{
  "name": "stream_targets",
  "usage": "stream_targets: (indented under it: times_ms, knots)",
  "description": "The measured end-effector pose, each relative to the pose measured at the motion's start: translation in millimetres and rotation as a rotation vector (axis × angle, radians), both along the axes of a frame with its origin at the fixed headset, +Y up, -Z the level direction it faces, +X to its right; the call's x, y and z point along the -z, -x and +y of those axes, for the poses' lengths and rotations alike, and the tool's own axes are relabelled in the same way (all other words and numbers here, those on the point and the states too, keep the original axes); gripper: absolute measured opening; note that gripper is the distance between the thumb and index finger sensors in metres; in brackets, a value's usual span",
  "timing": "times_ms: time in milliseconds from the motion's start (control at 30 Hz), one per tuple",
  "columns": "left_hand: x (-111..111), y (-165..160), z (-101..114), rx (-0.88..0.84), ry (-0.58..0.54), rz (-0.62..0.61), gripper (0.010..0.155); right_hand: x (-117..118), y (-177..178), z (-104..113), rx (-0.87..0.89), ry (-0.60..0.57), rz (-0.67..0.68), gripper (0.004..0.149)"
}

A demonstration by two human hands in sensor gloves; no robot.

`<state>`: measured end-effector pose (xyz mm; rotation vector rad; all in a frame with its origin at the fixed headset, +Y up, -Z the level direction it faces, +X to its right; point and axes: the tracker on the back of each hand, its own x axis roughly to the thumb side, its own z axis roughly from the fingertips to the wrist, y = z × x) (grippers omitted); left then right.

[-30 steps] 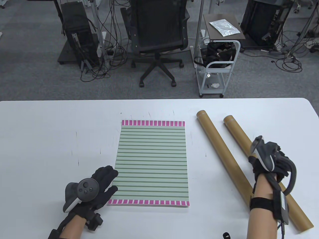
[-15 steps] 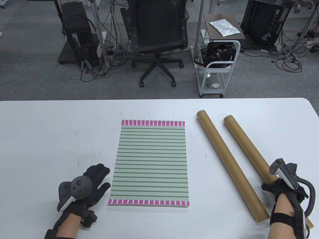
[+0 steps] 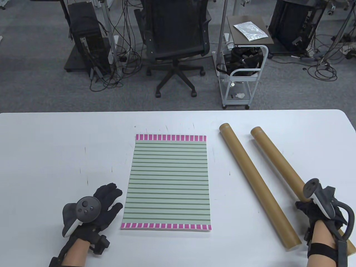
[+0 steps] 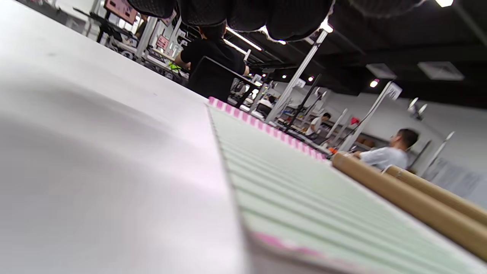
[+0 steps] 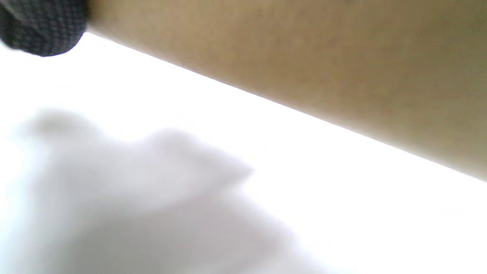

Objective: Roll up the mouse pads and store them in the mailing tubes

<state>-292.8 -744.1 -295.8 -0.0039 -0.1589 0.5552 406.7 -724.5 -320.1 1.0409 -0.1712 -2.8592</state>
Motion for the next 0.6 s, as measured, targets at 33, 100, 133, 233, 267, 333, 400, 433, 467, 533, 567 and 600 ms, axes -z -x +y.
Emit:
stream_targets:
  times_ms: [33, 100, 133, 233, 267, 333, 400, 433, 467, 533, 567, 600]
  knots:
    - [0, -3, 2, -0.02, -0.008, -0.01, 0.062, -8, -3, 13, 0.04, -0.083, -0.027, 0.076]
    - [0, -8, 4, -0.03, -0.013, -0.029, 0.062, -19, -4, 36, 0.079, -0.203, -0.027, 0.076]
    - [-1, -11, 3, -0.032, -0.009, -0.039, 0.063, -23, -2, 46, 0.079, -0.246, -0.019, 0.076]
    - [-2, -15, 0, -0.018, 0.002, -0.058, 0.063, -35, 19, 79, 0.034, -0.361, 0.095, 0.076]
    - [-2, -15, -1, -0.016, 0.008, -0.062, 0.064, -38, 30, 87, 0.002, -0.398, 0.149, 0.076]
    - [-2, -15, -2, -0.037, 0.018, -0.07, 0.065, -44, 59, 96, -0.055, -0.465, 0.271, 0.076]
    - [-3, -14, -2, -0.09, 0.028, -0.089, 0.068, -51, 91, 94, -0.142, -0.514, 0.402, 0.076]
    - [-3, -14, -2, -0.127, 0.035, -0.104, 0.07, -55, 103, 90, -0.173, -0.535, 0.462, 0.076]
    - [-3, -14, -1, -0.164, 0.042, -0.12, 0.072, -59, 116, 83, -0.191, -0.554, 0.549, 0.077]
    - [-5, -15, 1, -0.232, 0.046, -0.157, 0.075, -65, 143, 60, -0.131, -0.564, 0.661, 0.077]
    - [-7, -17, 4, -0.276, 0.032, -0.19, 0.075, -67, 151, 52, -0.108, -0.57, 0.691, 0.077]
    - [-9, -19, 7, -0.319, 0.026, -0.215, 0.074, -68, 160, 45, -0.095, -0.558, 0.729, 0.076]
